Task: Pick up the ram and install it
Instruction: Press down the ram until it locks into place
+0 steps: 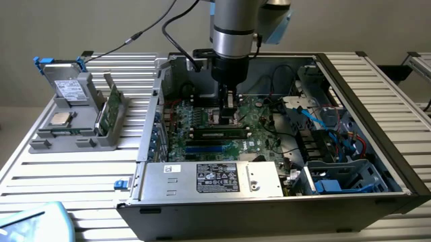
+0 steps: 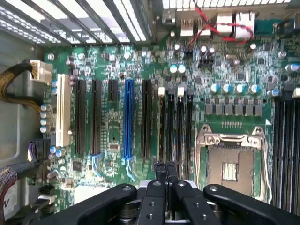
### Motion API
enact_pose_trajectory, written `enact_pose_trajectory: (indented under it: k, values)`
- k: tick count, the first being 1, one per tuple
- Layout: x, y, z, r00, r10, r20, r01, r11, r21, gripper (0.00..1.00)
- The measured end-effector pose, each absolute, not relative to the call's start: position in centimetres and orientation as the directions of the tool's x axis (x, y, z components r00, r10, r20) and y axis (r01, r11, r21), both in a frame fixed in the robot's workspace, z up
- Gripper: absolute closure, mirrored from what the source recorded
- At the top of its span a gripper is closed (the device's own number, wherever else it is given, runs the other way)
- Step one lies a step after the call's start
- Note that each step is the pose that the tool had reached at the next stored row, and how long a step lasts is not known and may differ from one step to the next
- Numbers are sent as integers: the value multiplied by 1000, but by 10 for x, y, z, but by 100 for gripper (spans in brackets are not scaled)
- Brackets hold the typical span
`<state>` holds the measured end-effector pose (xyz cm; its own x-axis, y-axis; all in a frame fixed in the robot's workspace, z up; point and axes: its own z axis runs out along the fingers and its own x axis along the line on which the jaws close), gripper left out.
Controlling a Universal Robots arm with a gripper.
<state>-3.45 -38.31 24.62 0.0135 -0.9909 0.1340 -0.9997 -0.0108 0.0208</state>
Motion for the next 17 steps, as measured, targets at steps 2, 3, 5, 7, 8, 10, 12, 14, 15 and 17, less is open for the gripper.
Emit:
enact_pose_trajectory:
  k: [2,3,5,7,8,10,12,14,15,17]
  values:
    - [-34,-387,246,10,-991,134,-1000,-11,-5,89]
    - [-34,-390,246,9,-991,134,-1000,-11,-14,89]
    - [-32,-394,245,7,-991,134,-1000,-11,-30,89]
    - [-26,-396,245,6,-991,134,-999,-11,-37,89]
    - [-22,-396,245,5,-991,133,-999,-11,-39,89]
    - [-21,-396,243,5,-991,130,-999,-11,-40,89]
    - [-21,-396,239,2,-992,128,-999,-7,-40,89]
    - [-21,-396,236,-4,-992,125,-999,-1,-40,89]
    - [-21,-396,234,-7,-992,122,-999,2,-40,89]
    - [-21,-396,232,-12,-993,116,-999,7,-40,89]
